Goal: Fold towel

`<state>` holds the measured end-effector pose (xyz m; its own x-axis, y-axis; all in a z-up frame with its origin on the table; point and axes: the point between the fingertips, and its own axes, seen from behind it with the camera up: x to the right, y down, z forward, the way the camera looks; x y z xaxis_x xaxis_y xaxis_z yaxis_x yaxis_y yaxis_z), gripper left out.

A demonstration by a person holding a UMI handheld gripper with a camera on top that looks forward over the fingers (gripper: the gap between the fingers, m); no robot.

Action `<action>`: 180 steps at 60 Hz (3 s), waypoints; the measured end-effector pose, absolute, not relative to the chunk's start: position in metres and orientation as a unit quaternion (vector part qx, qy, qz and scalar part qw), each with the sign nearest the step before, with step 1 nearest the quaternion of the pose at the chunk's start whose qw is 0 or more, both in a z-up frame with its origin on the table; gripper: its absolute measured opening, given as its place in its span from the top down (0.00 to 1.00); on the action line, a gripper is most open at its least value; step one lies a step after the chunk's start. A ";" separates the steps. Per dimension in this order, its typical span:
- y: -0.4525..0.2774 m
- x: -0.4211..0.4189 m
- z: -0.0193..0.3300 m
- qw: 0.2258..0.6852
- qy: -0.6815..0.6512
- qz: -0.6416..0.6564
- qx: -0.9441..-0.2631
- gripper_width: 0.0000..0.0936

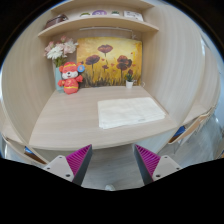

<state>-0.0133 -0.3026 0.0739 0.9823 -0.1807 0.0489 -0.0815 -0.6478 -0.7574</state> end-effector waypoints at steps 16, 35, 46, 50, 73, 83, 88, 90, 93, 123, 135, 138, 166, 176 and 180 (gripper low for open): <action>-0.170 -0.034 0.027 0.387 0.031 -0.044 -0.920 0.09; -0.074 -0.011 -0.009 0.358 0.008 -0.071 -0.931 0.21; -0.069 -0.013 -0.010 0.372 -0.008 -0.076 -0.925 0.67; -0.066 -0.012 -0.011 0.379 -0.036 -0.088 -0.920 0.86; -0.065 0.009 0.054 0.391 -0.069 -0.003 -0.918 0.90; -0.064 0.093 0.099 0.395 -0.109 -0.027 -0.912 0.90; -0.063 0.136 0.100 0.400 -0.096 -0.038 -0.911 0.85; -0.064 0.153 0.096 0.393 -0.089 -0.038 -0.914 0.80; -0.066 0.181 0.087 0.384 -0.078 -0.052 -0.919 0.69; -0.116 0.183 0.118 0.415 -0.041 -0.089 -0.904 0.26; -0.163 0.109 0.188 0.458 -0.021 -0.060 -0.886 0.25; -0.175 0.094 0.201 0.469 -0.023 -0.045 -0.882 0.24; -0.284 0.018 0.244 0.496 -0.020 -0.021 -0.868 0.24; -0.303 0.006 0.244 0.493 -0.034 -0.018 -0.869 0.24; -0.307 0.002 0.243 0.493 -0.034 -0.015 -0.869 0.24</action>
